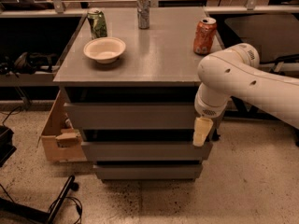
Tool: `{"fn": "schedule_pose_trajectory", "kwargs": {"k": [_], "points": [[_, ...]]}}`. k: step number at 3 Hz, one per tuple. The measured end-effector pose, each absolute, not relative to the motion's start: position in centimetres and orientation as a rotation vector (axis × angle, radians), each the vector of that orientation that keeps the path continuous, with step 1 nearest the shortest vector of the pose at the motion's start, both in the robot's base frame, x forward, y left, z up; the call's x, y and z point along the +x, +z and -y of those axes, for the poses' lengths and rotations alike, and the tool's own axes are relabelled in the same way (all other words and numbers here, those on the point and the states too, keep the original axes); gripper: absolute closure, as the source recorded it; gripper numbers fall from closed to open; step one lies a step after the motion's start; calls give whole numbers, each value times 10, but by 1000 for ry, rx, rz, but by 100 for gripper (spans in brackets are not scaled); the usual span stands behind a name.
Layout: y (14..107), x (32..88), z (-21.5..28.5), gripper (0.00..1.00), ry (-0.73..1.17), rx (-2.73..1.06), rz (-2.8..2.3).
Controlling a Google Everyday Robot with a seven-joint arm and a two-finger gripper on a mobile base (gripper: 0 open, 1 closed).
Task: Open top drawer
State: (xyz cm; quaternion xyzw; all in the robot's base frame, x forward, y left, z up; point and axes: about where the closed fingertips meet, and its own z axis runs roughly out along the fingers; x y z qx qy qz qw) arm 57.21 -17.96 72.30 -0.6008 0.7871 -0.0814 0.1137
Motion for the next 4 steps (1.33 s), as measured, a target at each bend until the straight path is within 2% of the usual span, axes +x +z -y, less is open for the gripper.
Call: {"fn": "schedule_pose_trajectory", "kwargs": {"k": [2, 3, 4], "points": [[694, 589, 174, 0, -196, -1817, -2317], [679, 589, 172, 14, -140, -1817, -2343], [665, 578, 175, 38, -87, -1801, -2379]]}}
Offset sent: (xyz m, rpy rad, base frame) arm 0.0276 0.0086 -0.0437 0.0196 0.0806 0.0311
